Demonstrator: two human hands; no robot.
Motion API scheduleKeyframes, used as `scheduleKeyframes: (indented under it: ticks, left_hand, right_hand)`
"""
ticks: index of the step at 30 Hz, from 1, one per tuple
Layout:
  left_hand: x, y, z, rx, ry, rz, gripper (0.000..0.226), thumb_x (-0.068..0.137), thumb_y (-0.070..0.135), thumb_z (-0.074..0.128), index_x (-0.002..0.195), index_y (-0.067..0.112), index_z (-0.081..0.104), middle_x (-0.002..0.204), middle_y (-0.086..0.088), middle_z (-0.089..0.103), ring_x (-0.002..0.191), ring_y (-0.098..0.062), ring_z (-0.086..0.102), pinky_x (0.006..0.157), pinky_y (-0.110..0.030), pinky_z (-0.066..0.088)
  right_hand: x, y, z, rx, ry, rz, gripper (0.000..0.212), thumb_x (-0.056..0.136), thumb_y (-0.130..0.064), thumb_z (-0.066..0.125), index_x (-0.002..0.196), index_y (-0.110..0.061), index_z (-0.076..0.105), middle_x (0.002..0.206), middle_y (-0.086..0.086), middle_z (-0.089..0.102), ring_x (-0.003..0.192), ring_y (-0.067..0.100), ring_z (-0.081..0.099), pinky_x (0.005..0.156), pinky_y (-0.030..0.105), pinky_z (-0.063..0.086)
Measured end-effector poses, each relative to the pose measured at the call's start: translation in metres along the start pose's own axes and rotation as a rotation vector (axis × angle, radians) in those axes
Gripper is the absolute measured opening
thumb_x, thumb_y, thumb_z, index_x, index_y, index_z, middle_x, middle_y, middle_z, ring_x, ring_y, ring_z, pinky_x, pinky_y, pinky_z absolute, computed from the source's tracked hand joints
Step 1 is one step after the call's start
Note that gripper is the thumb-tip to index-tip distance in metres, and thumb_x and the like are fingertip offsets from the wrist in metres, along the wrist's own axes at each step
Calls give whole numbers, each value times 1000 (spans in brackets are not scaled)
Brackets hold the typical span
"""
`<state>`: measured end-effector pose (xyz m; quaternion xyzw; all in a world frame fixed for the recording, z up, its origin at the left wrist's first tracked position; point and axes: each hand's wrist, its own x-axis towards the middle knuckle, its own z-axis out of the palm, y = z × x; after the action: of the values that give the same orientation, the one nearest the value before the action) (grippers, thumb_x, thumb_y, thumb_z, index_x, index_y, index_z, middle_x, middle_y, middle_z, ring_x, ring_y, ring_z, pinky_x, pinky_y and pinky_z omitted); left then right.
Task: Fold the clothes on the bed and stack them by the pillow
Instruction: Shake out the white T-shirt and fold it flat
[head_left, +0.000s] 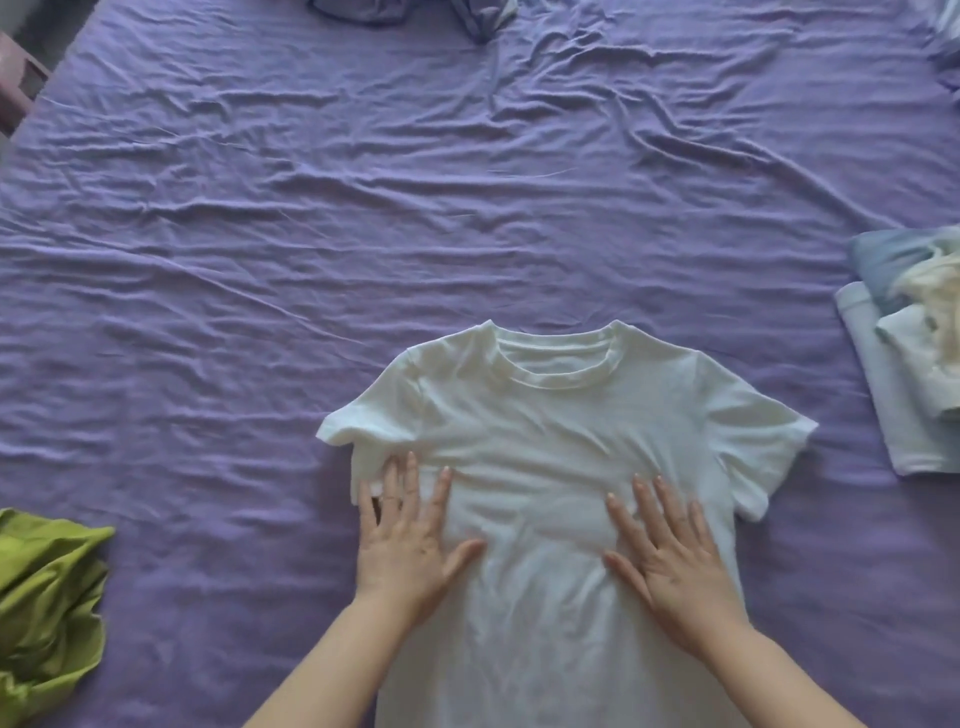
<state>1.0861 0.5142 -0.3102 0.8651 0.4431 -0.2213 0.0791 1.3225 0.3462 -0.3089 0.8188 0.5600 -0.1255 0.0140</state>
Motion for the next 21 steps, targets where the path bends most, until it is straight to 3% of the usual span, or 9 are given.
scheduleKeyframes:
  ticks: [2,5,8,9,11,13,15,18,21]
  left_hand:
    - [-5,27,-9,-36,22,-45,83,77,68,-2,147,24,-1,156,-19,-3,145,-35,-7,109,-53,-19]
    - [-17,82,-14,-75,55,198,68,79,53,29,130,18,58,138,-17,50,130,-35,44,107,-57,21]
    - [-23,141,-20,-66,26,401,59,75,58,46,123,27,63,132,-8,58,123,-30,53,95,-55,45]
    - [-23,159,-20,-86,6,423,59,76,57,50,128,29,58,138,-8,53,128,-31,48,97,-56,42]
    - [-18,193,-17,-135,-28,481,62,89,52,44,146,30,31,157,-7,21,145,-33,14,111,-59,14]
    - [-12,217,-13,-173,-53,474,62,95,50,33,150,30,12,160,-5,-3,146,-31,-10,113,-55,-8]
    - [-7,232,-11,-162,-32,461,62,96,51,29,150,30,9,160,-5,-7,145,-29,-13,113,-52,-10]
    - [-6,239,-10,-136,-7,446,62,96,52,26,150,31,5,160,-4,-8,145,-27,-14,114,-50,-10]
    - [-9,233,-7,-90,-18,431,60,97,52,24,150,34,4,159,-2,-9,145,-26,-14,114,-51,-8]
  right_hand:
    - [-11,5,-3,7,-11,-14,68,95,-56,3,135,-23,48,139,14,47,145,18,3,110,39,4]
    - [-26,20,-8,23,70,-14,68,98,-46,6,123,-16,62,129,12,58,125,30,50,109,34,11]
    - [-34,53,-11,20,272,10,43,91,-22,31,110,-8,68,116,9,67,109,29,63,101,37,26]
    - [-34,66,-13,9,312,29,39,83,-15,39,109,-7,68,115,9,67,108,29,64,99,40,31]
    - [-30,89,-19,24,344,82,33,75,-6,62,107,-6,68,112,11,68,106,30,64,93,44,45]
    - [-23,104,-24,87,325,140,43,63,-4,81,104,-5,68,107,11,68,101,30,65,82,45,52]
    - [-13,111,-25,145,302,178,42,61,-8,84,100,-8,69,100,8,69,94,31,65,75,42,52]
    - [0,113,-22,170,330,158,17,66,-10,81,81,-13,72,76,5,66,76,32,61,66,39,47]
    - [0,133,-27,20,374,67,20,57,-6,85,63,-14,67,62,3,61,60,29,58,56,35,45]
